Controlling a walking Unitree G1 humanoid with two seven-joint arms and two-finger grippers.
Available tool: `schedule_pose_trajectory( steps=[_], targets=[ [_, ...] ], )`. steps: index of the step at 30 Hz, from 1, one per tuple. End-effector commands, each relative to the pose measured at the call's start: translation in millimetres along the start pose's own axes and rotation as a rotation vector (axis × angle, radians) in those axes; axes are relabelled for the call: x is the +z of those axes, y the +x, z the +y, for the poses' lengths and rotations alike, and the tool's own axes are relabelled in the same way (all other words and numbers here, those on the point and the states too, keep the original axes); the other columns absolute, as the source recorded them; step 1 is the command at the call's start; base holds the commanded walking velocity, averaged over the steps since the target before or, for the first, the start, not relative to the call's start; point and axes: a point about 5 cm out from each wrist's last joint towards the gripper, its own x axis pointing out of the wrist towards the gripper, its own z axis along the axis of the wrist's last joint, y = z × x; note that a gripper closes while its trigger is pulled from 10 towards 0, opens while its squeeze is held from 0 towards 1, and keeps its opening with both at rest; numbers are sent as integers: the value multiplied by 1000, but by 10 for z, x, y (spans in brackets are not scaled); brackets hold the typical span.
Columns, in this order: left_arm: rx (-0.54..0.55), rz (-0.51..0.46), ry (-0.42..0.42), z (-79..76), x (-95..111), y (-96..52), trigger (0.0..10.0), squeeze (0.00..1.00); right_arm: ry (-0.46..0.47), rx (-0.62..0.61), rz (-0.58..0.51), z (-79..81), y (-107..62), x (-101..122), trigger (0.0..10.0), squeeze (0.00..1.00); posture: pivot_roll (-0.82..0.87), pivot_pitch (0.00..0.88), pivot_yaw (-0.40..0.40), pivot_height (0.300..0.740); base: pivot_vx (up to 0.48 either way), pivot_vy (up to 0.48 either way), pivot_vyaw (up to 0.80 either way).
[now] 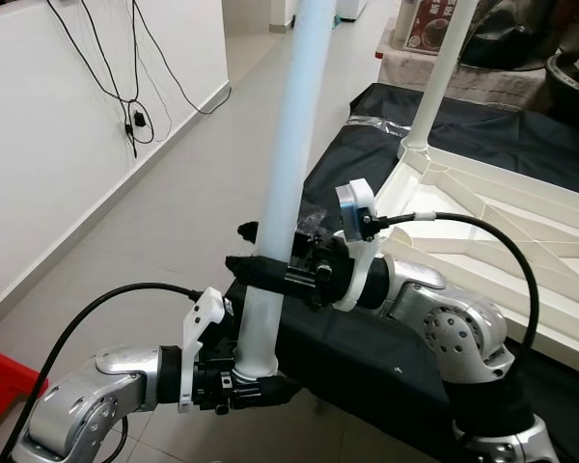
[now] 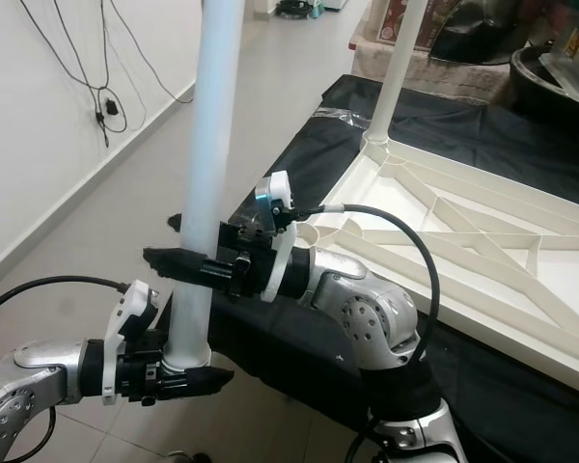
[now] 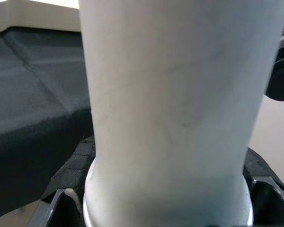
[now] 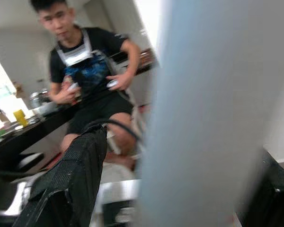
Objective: Building children table
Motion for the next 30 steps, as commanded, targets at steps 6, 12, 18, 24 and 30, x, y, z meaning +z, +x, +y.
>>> schedule_pose_trajectory(
  steps=[6, 12, 18, 24, 30],
  targets=[
    [-37, 27, -8, -39, -18, 3, 10000, 0, 24, 79, 27, 121, 77, -67, 10000, 0, 83, 133, -27, 740, 0, 0, 0],
    [-50, 27, -16, -64, -29, 22, 10000, 0, 22, 78, 29, 124, 89, -82, 10000, 0, 84, 133, -28, 740, 0, 0, 0],
    [-83, 41, -28, -124, -68, 31, 10000, 0, 24, 88, 49, 129, 91, -112, 10000, 0, 86, 136, -26, 740, 0, 0, 0],
    [-99, 61, -33, -154, -110, 21, 10000, 0, 51, 131, 73, 176, 76, -153, 10000, 0, 86, 137, -26, 740, 0, 0, 0],
    [-105, 72, -40, -176, -133, 9, 10000, 0, 58, 137, 77, 189, 77, -175, 0, 0, 90, 139, -26, 740, 0, 0, 0]
  ],
)
